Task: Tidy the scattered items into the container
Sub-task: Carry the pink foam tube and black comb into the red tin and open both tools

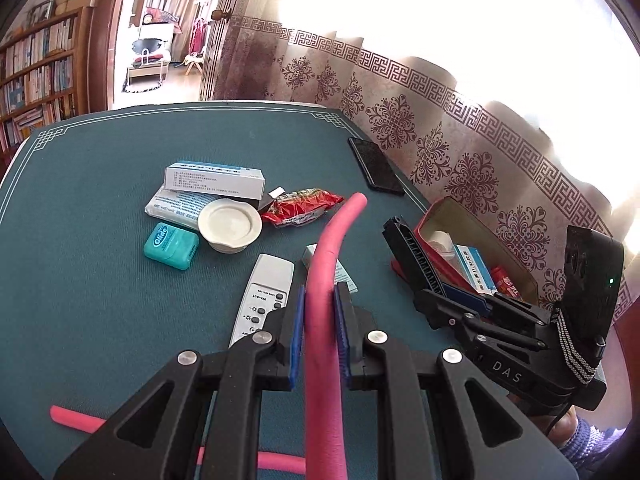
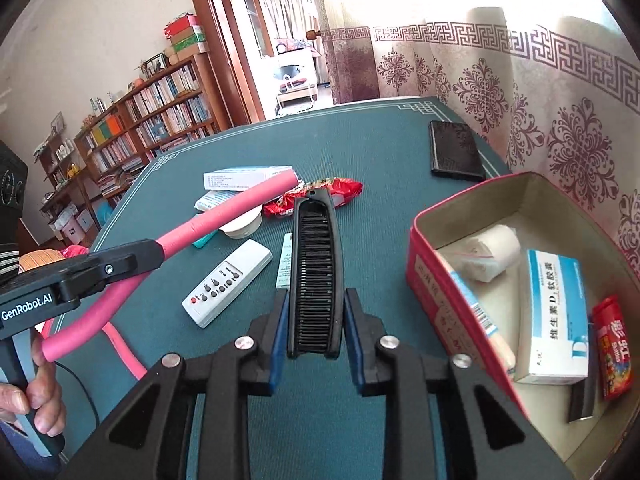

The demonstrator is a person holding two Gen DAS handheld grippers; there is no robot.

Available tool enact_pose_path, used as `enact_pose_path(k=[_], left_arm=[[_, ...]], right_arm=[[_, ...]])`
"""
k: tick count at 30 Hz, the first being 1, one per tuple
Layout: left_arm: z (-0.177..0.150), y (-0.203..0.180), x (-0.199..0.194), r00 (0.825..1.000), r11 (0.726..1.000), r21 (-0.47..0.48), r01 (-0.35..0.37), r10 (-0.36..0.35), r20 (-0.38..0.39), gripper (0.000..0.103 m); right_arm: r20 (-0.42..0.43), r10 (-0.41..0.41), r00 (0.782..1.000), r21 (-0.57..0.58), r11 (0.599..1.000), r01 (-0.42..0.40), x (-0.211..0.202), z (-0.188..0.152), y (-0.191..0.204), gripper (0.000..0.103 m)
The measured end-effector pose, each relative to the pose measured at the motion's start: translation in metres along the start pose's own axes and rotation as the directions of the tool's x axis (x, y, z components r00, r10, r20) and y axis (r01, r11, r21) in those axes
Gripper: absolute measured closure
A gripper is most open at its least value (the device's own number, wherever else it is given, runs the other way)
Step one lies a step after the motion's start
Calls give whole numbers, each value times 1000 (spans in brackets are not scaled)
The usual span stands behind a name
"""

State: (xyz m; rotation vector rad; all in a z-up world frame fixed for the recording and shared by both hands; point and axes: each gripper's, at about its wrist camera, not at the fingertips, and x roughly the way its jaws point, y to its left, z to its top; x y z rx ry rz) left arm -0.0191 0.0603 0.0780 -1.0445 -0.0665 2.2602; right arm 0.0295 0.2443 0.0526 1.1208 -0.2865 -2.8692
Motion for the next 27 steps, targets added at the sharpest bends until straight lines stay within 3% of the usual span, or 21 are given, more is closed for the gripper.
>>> enact_pose_path(k=[13,17,27], left_arm=[[19,-65,11,996,991,98,86,-88,7,87],[23,-84,17,993,986,121,117,-118,1,87],[36,-130,47,984,972,158,176,-174,-30,87]], right_arm=[[112,-171,979,91,983,162,-66,2,-68,75],[99,-219,971,134,970,205,-71,-1,-93,75],[49,-222,974,168,963,211,-62,-11,-124,75]])
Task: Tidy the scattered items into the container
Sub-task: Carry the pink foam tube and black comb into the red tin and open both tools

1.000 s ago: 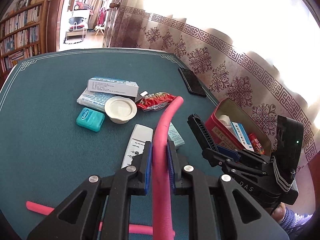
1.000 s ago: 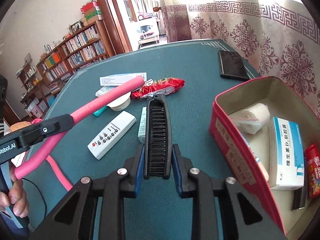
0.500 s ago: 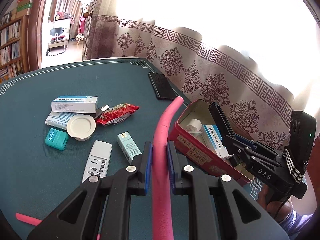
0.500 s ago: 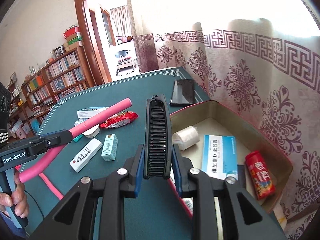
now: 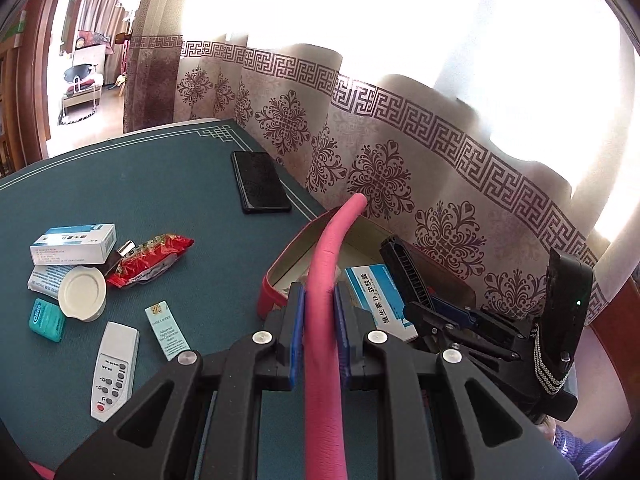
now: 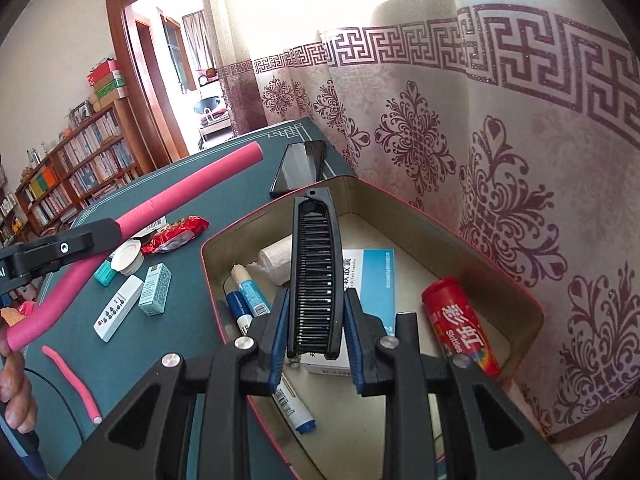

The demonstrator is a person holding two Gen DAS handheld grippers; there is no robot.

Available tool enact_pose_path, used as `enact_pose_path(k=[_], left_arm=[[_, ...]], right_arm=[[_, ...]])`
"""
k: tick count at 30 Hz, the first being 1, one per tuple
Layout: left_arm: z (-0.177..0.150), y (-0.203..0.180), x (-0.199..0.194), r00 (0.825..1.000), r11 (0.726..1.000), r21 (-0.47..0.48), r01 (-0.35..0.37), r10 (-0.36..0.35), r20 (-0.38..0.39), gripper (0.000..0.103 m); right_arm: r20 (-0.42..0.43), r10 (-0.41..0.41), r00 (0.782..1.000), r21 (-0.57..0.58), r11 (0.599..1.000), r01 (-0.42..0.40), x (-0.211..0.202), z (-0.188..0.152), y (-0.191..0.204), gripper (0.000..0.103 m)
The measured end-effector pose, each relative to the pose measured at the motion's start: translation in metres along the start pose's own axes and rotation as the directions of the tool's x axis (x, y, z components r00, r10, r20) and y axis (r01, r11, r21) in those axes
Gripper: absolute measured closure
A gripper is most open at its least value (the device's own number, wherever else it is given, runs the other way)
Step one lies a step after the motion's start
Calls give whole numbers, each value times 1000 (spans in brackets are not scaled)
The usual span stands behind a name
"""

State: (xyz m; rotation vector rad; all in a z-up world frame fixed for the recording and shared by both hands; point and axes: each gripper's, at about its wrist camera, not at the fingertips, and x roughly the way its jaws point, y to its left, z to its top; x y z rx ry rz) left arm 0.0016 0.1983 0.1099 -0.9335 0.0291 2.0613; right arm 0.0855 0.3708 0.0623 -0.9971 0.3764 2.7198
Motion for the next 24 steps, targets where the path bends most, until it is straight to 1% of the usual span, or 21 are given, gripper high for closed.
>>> enact_pose_path(k=[8,14,17,19,20,21,23,24], left_arm=[[18,-24,42,998,998,30,48,-47,-36,87],[26,-35,75,997,997,45,56,-53,-62,87],[30,-36,91,996,998,38,45,-42,-80,87],[31,-33,97,995,999,12,39,-38,-93,80],[31,-30,99,995,999,-2,38,-38,-94,70],[30,-28,99,995,999,-15,41,-43,-93,58],[29,-21,95,996,998,-39,46,-48,-76,47],[28,-18,93,997,998,-47,44,-48,-67,46]], right_arm=[[-9,8,1000,19,1000,-8,2,0,-12,74],[-21,8,1000,36,999,-7,3,-1,-18,74],[-45,18,999,53,998,-16,6,-1,-21,74],[-56,26,998,66,998,-22,8,-2,-22,74],[-60,26,998,70,997,-21,9,-3,-22,73],[-63,25,998,71,997,-20,9,-3,-22,72],[-68,27,997,77,997,-22,10,-4,-23,68],[-68,28,997,82,996,-23,10,-4,-23,64]])
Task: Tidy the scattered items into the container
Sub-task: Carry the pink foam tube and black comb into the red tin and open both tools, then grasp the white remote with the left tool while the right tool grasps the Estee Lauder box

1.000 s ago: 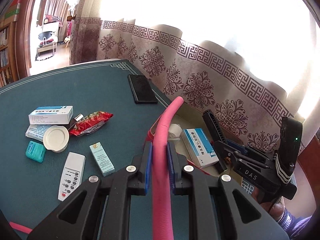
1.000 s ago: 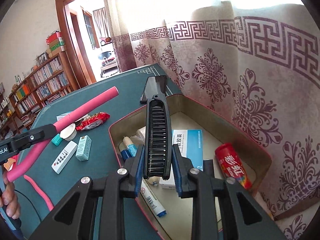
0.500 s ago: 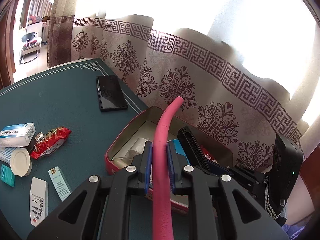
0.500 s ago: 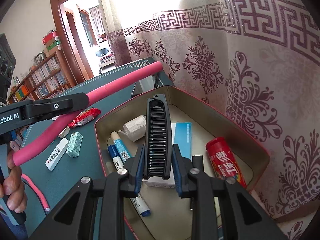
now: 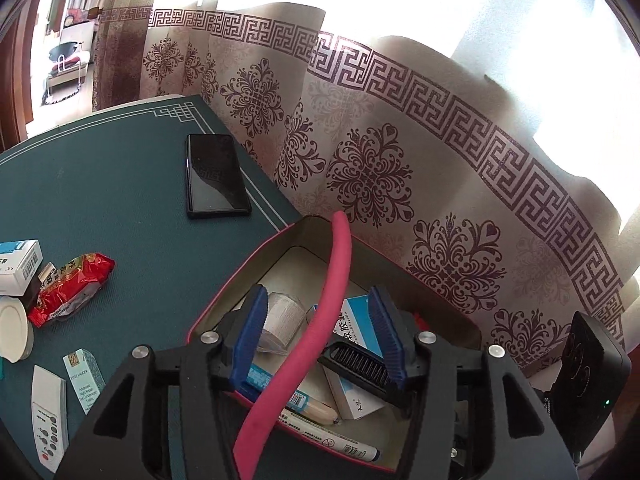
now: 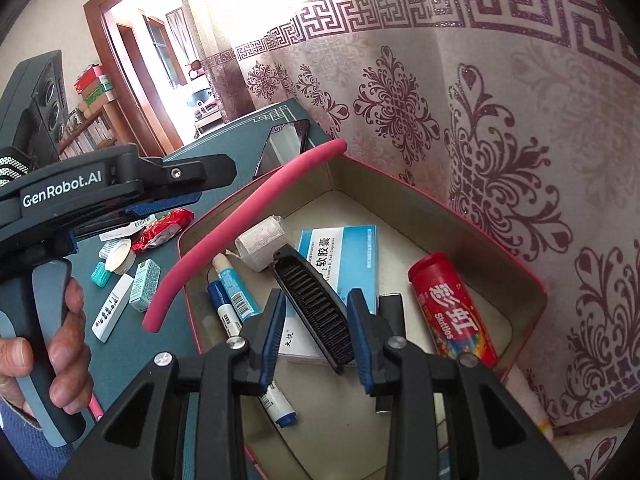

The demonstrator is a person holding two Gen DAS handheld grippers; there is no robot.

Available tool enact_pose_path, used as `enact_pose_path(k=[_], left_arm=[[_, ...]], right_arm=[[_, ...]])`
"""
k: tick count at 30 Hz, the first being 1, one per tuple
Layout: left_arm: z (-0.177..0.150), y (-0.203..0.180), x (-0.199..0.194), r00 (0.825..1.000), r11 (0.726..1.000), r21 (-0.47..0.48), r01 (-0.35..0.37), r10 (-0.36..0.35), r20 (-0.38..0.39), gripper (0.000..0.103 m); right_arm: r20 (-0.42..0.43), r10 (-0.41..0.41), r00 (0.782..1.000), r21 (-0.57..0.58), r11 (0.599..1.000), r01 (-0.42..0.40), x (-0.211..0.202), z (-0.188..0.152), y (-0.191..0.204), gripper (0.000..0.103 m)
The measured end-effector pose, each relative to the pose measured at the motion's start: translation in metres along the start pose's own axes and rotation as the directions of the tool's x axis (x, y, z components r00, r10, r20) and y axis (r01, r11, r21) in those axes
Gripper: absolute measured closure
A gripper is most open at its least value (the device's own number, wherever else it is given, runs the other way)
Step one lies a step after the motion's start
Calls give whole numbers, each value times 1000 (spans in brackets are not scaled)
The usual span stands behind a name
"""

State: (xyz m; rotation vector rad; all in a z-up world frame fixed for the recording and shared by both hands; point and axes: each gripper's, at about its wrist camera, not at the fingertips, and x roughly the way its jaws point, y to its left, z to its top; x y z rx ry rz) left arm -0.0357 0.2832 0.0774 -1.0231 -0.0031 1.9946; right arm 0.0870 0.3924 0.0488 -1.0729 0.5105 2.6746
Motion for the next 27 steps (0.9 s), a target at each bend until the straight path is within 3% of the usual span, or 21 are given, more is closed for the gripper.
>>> enact_pose_path(k=[4,18,27], left_arm=[[-4,13,-12,1000,999,-24,-23,24,20,46],[-25,55,-53,994,991,-95,-94,99,46,46],[-49,93,-84,976,971,-123,-206,213,41,46]], right_arm=[[6,4,1000,6,1000,-4,0,1,2,56],[35,56,998,-18,998,-55,-3,14,32,56],[19,99,995,-60,993,-98,5,13,62,56]])
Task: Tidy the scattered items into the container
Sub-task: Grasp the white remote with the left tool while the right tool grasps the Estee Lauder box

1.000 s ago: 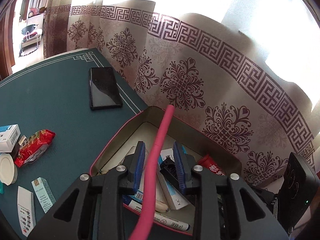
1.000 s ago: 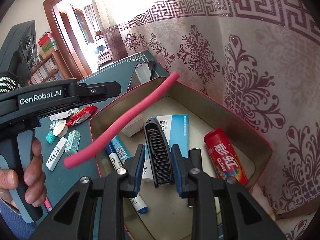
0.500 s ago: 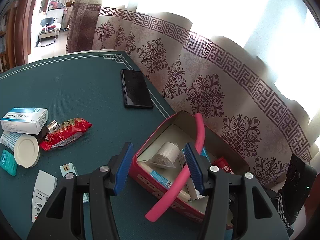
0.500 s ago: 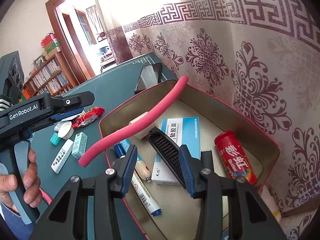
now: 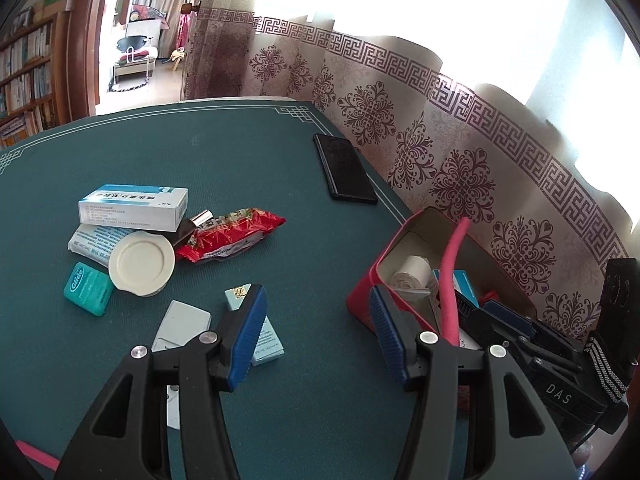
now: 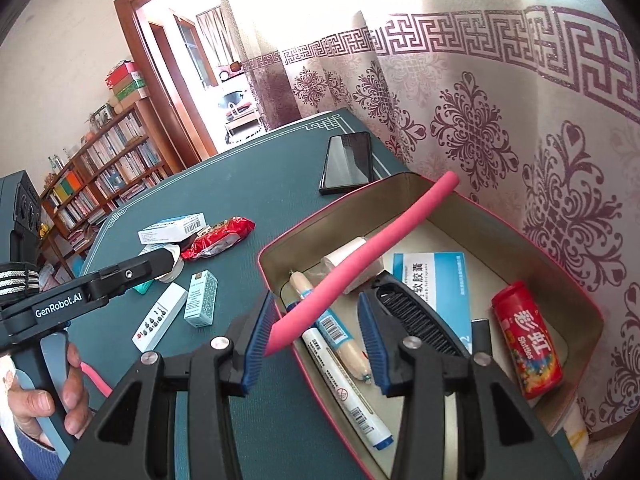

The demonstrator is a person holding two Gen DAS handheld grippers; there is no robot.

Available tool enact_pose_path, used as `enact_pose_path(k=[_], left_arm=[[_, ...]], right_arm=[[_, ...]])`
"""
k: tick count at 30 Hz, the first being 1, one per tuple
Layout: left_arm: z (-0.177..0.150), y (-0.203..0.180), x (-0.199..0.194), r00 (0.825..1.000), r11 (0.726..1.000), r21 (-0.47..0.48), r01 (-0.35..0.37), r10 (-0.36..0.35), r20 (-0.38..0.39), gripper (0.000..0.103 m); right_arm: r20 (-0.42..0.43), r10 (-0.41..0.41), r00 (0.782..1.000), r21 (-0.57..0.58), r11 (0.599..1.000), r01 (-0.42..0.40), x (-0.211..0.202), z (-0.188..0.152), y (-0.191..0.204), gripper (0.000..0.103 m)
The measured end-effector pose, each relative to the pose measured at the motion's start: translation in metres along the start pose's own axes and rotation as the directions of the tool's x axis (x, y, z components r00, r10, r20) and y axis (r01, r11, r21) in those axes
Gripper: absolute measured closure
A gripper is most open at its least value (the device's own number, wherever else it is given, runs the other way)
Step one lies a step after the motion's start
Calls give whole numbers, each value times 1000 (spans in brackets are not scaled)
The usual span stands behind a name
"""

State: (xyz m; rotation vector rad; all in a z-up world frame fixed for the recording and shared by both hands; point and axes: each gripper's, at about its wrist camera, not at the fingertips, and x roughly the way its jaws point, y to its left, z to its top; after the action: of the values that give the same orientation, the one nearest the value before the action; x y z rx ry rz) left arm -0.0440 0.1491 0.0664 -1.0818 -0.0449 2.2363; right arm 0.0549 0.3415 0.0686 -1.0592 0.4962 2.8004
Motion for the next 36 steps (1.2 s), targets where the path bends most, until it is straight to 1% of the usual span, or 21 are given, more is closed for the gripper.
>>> enact_pose_path(k=[6,8,9,10,12,17,22,28,36], left_arm=[[-12,48,-10,997,994,-76,-81,80,-13,46],[-16,62,-13,995,990,-102,-96,95,-19,46],[-18,67,-14,994,988,-113,-105,103,-23,46],[-21,72,-14,994,986,-122,-111,108,-28,46],[-26,79,-14,992,985,-127,-119,114,-45,46],[-38,82,-5,985,983,-93,-157,149,-84,46],[-46,80,7,980,985,-54,-161,154,-123,46],[-50,81,18,974,984,-35,-175,168,-148,46],[-52,83,25,968,980,-20,-199,194,-159,46]], right_arm=[[-3,29,1000,-28,999,-29,1,-3,19,56],[-12,39,999,-42,998,-40,4,-4,27,53],[-16,44,999,-47,998,-45,5,-5,31,44],[-16,49,999,-51,997,-50,7,-6,35,31],[-2,55,998,-71,996,-55,6,-9,45,24],[-8,82,997,-131,988,-83,9,-14,69,24],[-36,105,994,-159,981,-110,15,-19,85,24],[-49,114,992,-170,978,-120,19,-21,94,24],[-58,125,990,-177,975,-134,22,-21,102,24]])
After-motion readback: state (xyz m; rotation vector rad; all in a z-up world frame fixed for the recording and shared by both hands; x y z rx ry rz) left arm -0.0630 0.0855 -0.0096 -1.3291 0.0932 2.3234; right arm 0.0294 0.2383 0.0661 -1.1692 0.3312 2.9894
